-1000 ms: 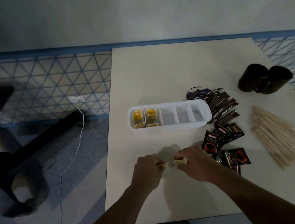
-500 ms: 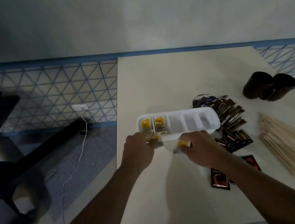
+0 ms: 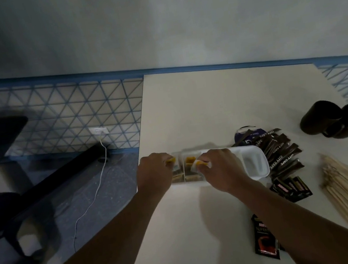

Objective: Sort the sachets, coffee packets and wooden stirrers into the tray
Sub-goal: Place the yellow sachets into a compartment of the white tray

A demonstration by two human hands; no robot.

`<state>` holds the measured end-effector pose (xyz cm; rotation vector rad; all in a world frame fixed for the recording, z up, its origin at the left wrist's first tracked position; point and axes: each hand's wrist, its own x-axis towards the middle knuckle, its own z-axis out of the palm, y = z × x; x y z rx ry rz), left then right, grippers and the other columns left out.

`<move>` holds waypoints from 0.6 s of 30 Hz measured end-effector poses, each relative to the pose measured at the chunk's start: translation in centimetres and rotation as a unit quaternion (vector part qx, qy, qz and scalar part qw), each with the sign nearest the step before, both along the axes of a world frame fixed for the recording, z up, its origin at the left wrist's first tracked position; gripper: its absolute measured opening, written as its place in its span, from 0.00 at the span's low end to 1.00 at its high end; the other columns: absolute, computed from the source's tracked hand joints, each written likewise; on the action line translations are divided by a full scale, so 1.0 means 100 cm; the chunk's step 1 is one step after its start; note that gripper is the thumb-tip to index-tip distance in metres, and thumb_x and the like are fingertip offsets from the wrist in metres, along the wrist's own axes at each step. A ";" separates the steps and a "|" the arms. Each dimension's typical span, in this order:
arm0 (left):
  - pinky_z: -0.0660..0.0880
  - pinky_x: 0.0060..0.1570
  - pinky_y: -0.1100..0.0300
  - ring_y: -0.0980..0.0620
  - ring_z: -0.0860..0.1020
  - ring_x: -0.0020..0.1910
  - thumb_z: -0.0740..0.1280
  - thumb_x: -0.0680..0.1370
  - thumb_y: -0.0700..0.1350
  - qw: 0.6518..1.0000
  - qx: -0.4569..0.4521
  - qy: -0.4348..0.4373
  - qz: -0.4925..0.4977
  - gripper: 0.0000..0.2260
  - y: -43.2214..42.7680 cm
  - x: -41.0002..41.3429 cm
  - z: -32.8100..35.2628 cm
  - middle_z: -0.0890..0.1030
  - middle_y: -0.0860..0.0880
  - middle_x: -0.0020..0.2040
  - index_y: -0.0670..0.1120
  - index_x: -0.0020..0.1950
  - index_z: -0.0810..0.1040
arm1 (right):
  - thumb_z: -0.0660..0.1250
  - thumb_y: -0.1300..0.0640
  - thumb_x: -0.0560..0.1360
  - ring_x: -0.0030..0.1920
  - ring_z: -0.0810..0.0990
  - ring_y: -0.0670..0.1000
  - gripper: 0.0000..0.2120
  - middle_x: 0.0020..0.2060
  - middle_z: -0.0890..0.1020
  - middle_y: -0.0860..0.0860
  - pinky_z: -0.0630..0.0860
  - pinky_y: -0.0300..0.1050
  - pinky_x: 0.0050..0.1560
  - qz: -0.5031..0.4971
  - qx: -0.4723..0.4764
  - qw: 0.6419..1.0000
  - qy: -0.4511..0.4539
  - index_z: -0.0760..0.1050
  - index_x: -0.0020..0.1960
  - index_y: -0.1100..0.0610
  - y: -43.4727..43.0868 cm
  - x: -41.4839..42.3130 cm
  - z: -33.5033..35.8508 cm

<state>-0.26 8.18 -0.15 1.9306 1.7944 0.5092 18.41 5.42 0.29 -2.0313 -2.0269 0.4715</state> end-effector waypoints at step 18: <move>0.69 0.35 0.61 0.50 0.79 0.40 0.66 0.70 0.65 0.992 -0.095 0.040 -0.070 0.18 0.018 -0.003 -0.024 0.83 0.49 0.42 0.62 0.57 0.81 | 0.65 0.46 0.77 0.42 0.80 0.54 0.10 0.41 0.83 0.48 0.79 0.49 0.43 0.076 -0.087 0.993 0.002 0.82 0.45 0.51 0.024 0.004 -0.006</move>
